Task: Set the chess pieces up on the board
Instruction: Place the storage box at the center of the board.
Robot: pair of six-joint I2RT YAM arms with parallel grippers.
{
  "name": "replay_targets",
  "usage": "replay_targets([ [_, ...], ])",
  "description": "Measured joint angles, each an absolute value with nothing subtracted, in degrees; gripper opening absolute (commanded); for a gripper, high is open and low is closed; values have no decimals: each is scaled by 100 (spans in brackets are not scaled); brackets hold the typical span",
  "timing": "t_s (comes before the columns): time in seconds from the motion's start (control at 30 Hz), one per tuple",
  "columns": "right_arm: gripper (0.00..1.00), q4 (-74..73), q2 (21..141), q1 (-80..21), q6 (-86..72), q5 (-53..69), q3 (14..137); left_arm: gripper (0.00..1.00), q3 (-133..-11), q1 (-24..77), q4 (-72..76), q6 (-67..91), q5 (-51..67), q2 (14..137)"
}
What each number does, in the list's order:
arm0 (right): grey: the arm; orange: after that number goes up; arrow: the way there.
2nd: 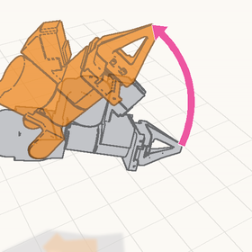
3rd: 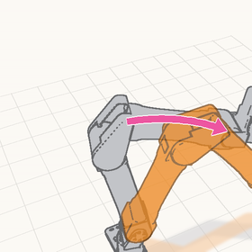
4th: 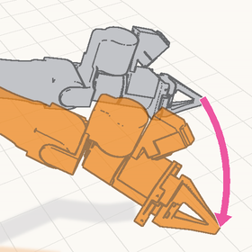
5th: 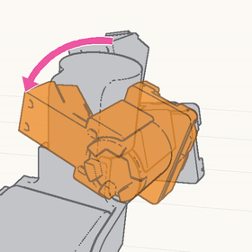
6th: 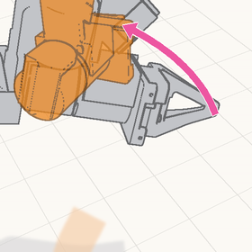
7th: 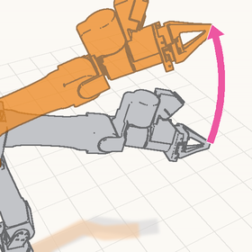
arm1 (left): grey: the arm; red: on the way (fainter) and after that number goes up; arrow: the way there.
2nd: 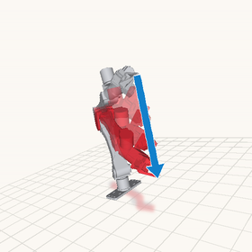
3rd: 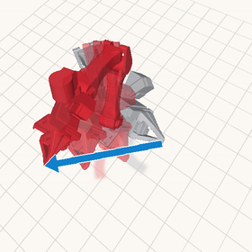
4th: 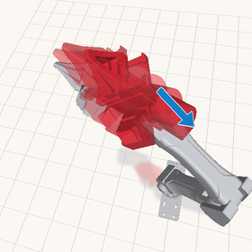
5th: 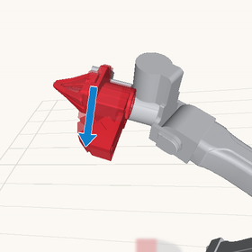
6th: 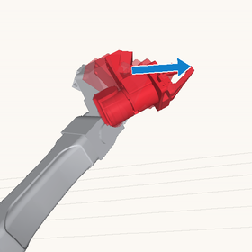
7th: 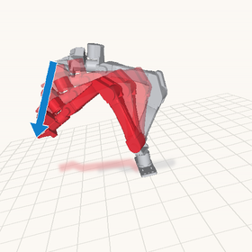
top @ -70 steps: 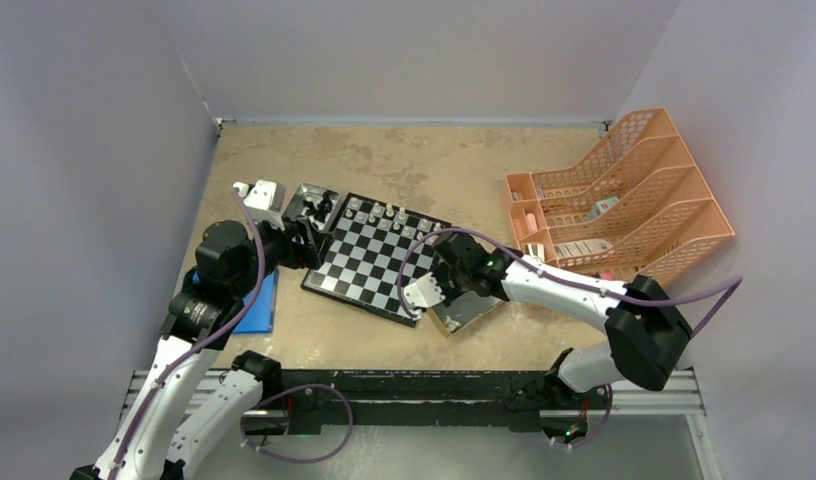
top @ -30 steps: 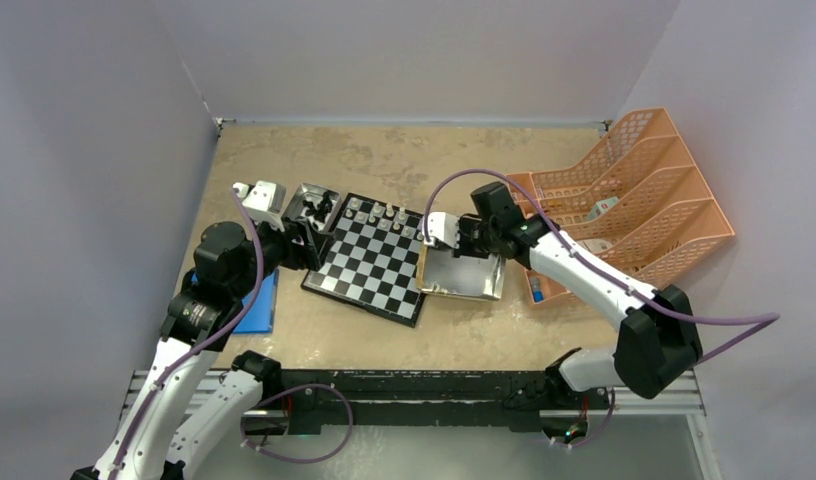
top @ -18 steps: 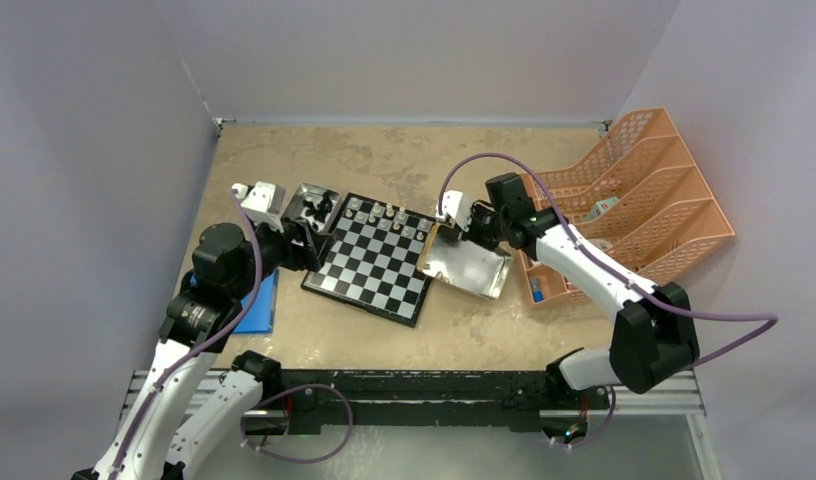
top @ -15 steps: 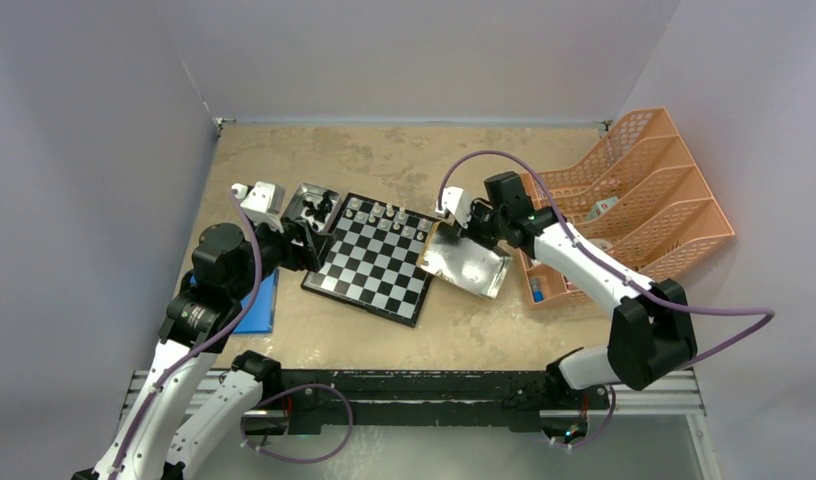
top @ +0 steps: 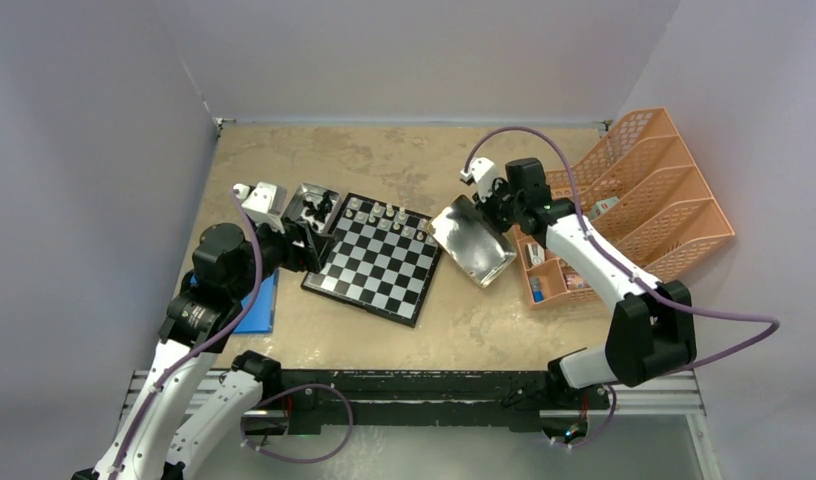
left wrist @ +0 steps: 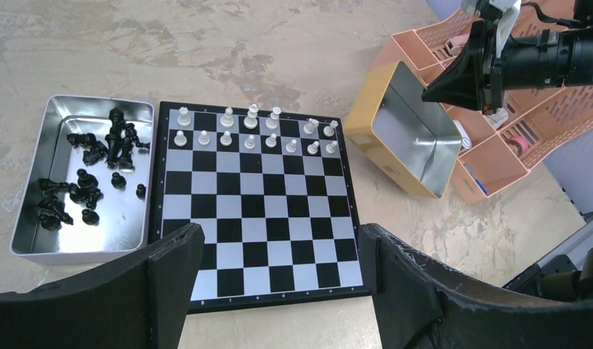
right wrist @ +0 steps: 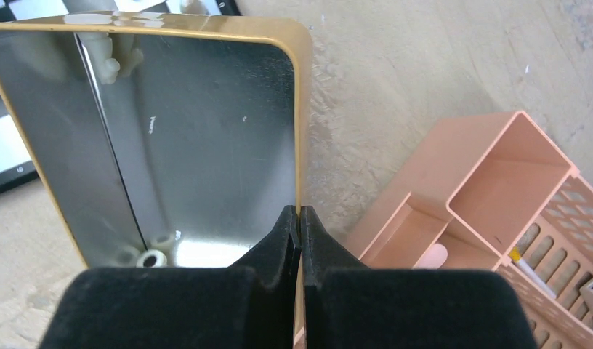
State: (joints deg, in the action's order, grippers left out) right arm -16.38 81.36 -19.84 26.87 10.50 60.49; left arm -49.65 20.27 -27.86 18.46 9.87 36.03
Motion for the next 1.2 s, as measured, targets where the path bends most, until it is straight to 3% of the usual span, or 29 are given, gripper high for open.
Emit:
replay_targets([
  [0.37,0,-1824,8353,-1787,1162,644,6296,78,-4910,2038,-2783,1846,1033,3603],
  [0.67,0,-2764,9308,-1669,-279,569,6919,78,-4904,2075,-2781,1846,1026,3555],
  [1.2,0,-3701,9717,-526,-1420,875,7039,78,-4904,2108,-2783,1844,1022,3402],
])
